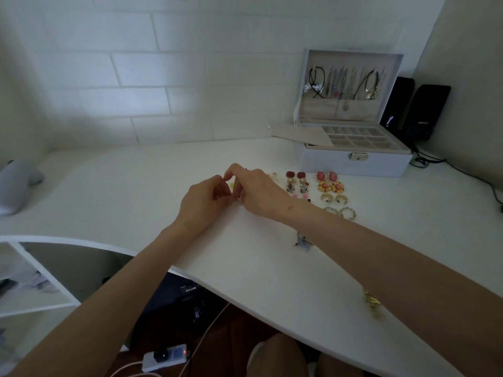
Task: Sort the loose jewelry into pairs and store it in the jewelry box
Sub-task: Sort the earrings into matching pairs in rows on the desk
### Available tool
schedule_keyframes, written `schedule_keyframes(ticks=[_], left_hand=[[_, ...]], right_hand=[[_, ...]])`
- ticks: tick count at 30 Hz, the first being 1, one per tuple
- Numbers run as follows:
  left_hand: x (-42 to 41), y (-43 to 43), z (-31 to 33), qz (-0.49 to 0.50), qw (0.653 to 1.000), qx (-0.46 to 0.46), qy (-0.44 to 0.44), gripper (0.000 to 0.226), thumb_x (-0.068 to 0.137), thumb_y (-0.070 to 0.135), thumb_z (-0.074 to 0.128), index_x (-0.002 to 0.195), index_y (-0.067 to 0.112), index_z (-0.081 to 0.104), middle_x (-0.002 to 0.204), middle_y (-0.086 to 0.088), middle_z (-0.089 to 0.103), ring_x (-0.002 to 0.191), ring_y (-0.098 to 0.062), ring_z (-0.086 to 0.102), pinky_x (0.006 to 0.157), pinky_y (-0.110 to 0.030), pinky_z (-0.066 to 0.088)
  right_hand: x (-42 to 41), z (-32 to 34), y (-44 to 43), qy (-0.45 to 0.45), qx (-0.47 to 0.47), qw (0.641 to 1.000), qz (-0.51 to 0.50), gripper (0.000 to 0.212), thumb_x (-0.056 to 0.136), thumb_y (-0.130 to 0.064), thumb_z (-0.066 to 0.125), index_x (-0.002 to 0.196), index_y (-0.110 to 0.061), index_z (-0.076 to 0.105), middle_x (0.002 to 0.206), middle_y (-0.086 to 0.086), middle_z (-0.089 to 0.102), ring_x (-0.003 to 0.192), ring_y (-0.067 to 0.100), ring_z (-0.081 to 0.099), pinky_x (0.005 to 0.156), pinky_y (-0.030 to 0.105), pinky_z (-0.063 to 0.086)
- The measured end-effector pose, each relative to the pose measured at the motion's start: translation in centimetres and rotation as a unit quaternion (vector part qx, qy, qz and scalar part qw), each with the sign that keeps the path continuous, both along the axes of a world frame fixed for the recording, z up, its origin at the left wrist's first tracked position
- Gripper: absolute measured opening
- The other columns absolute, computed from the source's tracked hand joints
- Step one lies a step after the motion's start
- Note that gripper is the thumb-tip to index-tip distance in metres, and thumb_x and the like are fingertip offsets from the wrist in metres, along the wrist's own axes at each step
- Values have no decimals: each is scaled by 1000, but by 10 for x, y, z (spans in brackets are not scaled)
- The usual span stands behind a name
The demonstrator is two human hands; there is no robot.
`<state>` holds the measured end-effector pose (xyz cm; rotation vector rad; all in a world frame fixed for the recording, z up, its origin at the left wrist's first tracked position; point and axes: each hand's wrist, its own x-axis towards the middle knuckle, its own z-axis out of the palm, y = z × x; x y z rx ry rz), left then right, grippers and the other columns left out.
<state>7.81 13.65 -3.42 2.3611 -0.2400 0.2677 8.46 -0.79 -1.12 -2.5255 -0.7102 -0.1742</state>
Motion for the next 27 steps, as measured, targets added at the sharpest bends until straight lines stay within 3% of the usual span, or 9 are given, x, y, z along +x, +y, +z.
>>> schedule_keyframes(ticks=[6,10,14,16,20,27], left_hand=[[1,3,-2,-6,1000,-8,-24,2,86,18,62,87,19,61,86,5,62,69,1,52,64,-14,38],[-8,7,-2,11,998,-38,-48,5,90,13,56,92,15,60,93,-2,61,70,-10,57,66,-18,42],[-31,2,3,-3,997,-36,-66,6,89,12,58,94,16,58,88,2,61,70,-11,57,63,-18,42],[-48,-7,8,-34,997,-28,-69,5,88,14,59,93,16,59,85,6,60,70,-9,56,62,-14,41],[-83,-34,15,-123,990,-12,-62,3,86,18,61,89,19,61,81,9,60,71,-7,55,61,-12,40],[-125,-91,16,-288,957,29,-17,9,83,27,66,83,24,58,81,9,60,74,-5,55,63,-12,41]], right_hand=[[-2,3,-1,-6,-10,1000,1,43,80,10,49,119,-7,50,90,10,66,77,19,56,68,26,42],[-9,11,-10,-5,5,1000,-14,47,77,13,50,116,-12,53,90,4,64,78,15,55,65,27,46],[-34,28,-32,15,45,999,-18,34,80,4,62,109,-14,59,90,3,65,78,15,59,72,29,52],[-50,32,-48,24,64,997,-21,28,81,-2,66,105,-16,61,88,1,66,76,13,61,71,26,51],[-86,34,-83,34,54,997,-37,21,82,-13,69,99,-23,63,84,-7,68,72,1,58,67,9,44],[-153,39,-143,124,-1,992,-35,20,77,-7,74,78,-27,72,72,-13,63,69,-3,54,64,9,40]])
